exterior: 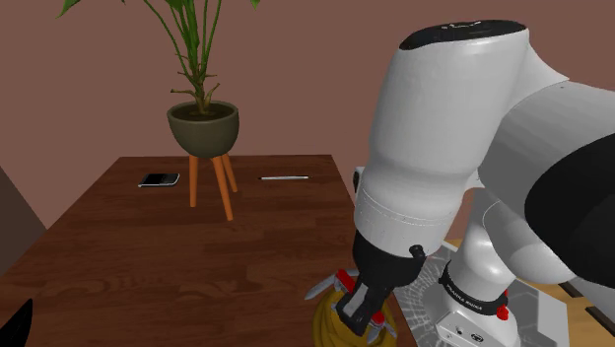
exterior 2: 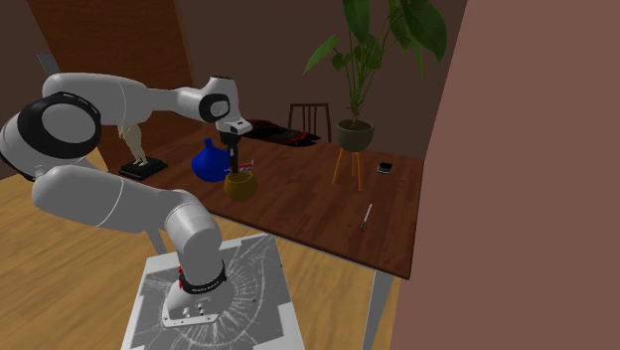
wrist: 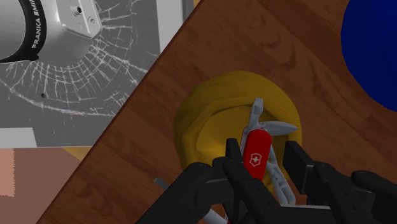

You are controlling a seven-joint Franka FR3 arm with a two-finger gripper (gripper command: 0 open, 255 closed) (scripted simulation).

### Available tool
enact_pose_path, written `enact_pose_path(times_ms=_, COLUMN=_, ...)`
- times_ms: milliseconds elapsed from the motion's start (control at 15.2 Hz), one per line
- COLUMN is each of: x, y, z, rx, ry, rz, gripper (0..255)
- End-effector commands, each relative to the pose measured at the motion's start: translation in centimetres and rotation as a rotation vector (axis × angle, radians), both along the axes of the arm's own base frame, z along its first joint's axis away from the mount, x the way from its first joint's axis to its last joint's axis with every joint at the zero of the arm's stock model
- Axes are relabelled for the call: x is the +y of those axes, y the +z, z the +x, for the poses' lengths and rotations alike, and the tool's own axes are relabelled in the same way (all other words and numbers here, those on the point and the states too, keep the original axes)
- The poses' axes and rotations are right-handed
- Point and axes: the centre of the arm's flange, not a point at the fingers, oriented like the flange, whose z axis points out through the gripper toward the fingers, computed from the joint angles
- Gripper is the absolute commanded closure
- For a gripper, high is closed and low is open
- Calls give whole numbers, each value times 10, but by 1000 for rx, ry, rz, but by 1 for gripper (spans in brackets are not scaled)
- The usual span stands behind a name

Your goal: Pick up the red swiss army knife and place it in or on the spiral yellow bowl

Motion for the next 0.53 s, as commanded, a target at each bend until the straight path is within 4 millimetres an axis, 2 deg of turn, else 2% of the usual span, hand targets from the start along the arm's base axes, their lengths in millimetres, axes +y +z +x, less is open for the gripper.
enact_pose_path(times_ms=0, x=0, y=-12, z=0, rx=0, ry=0, rz=0, gripper=255)
enact_pose_path(times_ms=132, x=0, y=-21, z=0, rx=0, ry=0, rz=0, gripper=255)
enact_pose_path(times_ms=462, x=0, y=-21, z=0, rx=0, ry=0, rz=0, gripper=255)
